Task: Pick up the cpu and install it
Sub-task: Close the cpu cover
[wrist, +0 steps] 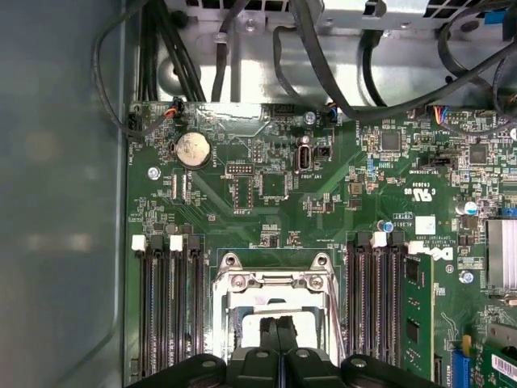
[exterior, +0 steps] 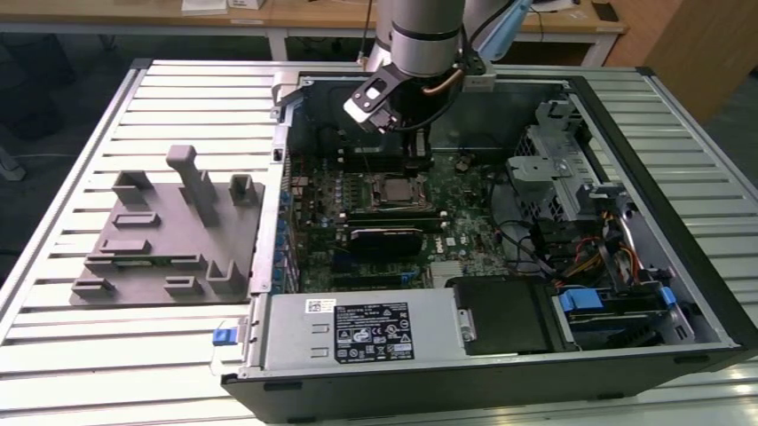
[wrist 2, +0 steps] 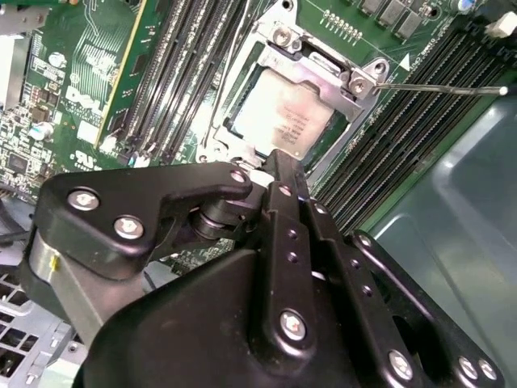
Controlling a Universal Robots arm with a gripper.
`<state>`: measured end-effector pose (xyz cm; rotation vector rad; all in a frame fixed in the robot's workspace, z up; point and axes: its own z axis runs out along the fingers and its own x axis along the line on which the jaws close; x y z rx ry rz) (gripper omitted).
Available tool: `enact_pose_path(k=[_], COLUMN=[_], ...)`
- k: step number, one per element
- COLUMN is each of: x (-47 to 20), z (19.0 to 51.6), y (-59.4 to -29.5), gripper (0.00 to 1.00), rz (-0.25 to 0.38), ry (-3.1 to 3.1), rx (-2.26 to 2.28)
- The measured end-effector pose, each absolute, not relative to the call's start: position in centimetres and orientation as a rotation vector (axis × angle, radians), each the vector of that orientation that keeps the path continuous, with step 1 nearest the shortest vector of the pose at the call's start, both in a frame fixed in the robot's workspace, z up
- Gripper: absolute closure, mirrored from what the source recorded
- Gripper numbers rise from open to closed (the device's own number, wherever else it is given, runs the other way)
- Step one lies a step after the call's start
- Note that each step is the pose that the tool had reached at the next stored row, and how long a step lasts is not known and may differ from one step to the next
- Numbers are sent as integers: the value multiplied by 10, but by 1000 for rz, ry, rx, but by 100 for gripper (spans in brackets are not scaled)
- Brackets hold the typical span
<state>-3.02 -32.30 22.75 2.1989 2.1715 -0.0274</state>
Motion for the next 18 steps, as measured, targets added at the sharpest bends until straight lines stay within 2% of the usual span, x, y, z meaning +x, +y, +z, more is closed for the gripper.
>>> enact_pose_path(k=[18], x=[-30], z=[225], y=[-323], gripper=[89], rz=[-15], ry=[2488], rx=[1829])
